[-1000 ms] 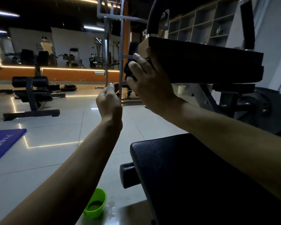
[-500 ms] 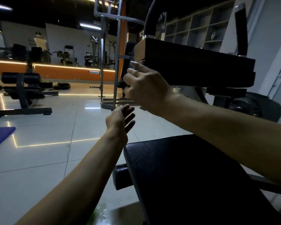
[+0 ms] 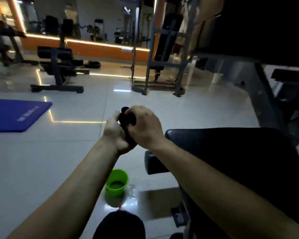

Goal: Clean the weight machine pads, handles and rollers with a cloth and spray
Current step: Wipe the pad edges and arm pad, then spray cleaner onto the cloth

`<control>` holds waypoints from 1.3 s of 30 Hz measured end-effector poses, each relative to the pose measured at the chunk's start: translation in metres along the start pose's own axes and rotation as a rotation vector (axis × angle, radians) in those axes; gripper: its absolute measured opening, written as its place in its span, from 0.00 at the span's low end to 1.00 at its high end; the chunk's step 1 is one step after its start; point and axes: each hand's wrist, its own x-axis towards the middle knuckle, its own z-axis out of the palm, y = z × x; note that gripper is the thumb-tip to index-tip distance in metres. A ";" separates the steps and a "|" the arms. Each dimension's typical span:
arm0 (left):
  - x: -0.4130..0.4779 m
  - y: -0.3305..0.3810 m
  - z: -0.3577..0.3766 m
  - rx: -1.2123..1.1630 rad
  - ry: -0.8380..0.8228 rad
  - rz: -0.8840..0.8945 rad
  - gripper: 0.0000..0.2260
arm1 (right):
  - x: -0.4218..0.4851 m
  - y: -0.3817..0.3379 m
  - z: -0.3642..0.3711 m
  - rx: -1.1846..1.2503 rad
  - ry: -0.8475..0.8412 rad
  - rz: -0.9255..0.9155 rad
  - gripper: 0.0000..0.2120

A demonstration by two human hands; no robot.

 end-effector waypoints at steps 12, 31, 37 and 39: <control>0.048 -0.077 -0.268 0.057 0.493 -0.182 0.13 | -0.111 0.073 0.255 0.450 -0.562 0.989 0.05; 0.006 -0.024 -0.205 0.170 0.643 -0.350 0.10 | -0.137 0.037 0.216 -0.067 -0.713 0.873 0.16; -0.083 0.038 -0.079 0.340 0.855 -0.241 0.10 | -0.056 -0.066 0.058 0.108 -0.518 0.854 0.14; -0.124 0.066 -0.028 0.395 0.839 -0.208 0.07 | -0.026 -0.103 -0.016 0.119 -0.447 0.849 0.13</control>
